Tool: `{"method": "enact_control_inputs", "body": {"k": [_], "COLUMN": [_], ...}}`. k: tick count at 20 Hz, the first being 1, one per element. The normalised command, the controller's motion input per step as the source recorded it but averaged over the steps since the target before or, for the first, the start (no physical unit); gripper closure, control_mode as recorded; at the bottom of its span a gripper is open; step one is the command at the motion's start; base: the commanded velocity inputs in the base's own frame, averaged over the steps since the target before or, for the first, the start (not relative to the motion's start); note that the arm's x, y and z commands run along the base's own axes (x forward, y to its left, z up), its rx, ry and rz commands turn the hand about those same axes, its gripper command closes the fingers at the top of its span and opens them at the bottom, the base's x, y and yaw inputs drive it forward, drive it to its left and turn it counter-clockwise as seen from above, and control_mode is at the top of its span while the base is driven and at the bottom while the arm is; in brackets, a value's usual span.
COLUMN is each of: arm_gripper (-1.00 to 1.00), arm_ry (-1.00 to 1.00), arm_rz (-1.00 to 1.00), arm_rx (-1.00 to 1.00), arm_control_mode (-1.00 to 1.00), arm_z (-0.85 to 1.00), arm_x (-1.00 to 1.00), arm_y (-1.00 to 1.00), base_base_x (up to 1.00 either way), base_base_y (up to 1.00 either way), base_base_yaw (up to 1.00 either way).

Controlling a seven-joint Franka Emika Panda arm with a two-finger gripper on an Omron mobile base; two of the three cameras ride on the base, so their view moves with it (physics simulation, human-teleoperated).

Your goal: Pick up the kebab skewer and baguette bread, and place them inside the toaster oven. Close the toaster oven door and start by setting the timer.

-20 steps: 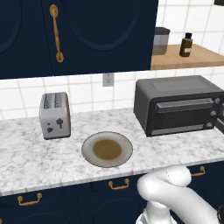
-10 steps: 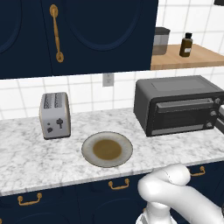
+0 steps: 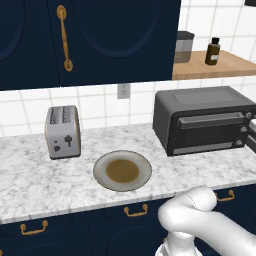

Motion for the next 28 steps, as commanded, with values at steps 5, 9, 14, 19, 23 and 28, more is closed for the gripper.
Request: {"method": "enact_control_inputs", "body": {"k": [5, 9, 14, 19, 23, 28], "arm_gripper": [-1.00, -1.00, -1.00, -1.00, -1.00, -1.00], "arm_ry": [0.00, 0.00, 0.00, 0.00, 0.00, 0.00], "arm_rz": [0.00, 0.00, 0.00, 0.00, 0.00, 0.00], "arm_rx": [0.00, 0.00, 0.00, 0.00, 0.00, 0.00], "arm_control_mode": [-1.00, -1.00, -1.00, -1.00, -1.00, -1.00], "arm_z": [-0.12, -0.03, -0.02, 0.00, 0.00, -0.02], "arm_x": [0.10, 0.01, 0.07, 0.22, 0.13, 0.01], "arm_y": [-0.02, -0.05, -0.05, 0.00, -0.02, -0.15], "base_base_x": [0.00, 0.00, 0.00, 0.00, 0.00, 0.00], "base_base_y": [0.00, 0.00, 0.00, 0.00, 0.00, 0.00], "base_base_yaw": [0.00, 0.00, 0.00, 0.00, 0.00, 0.00]}}
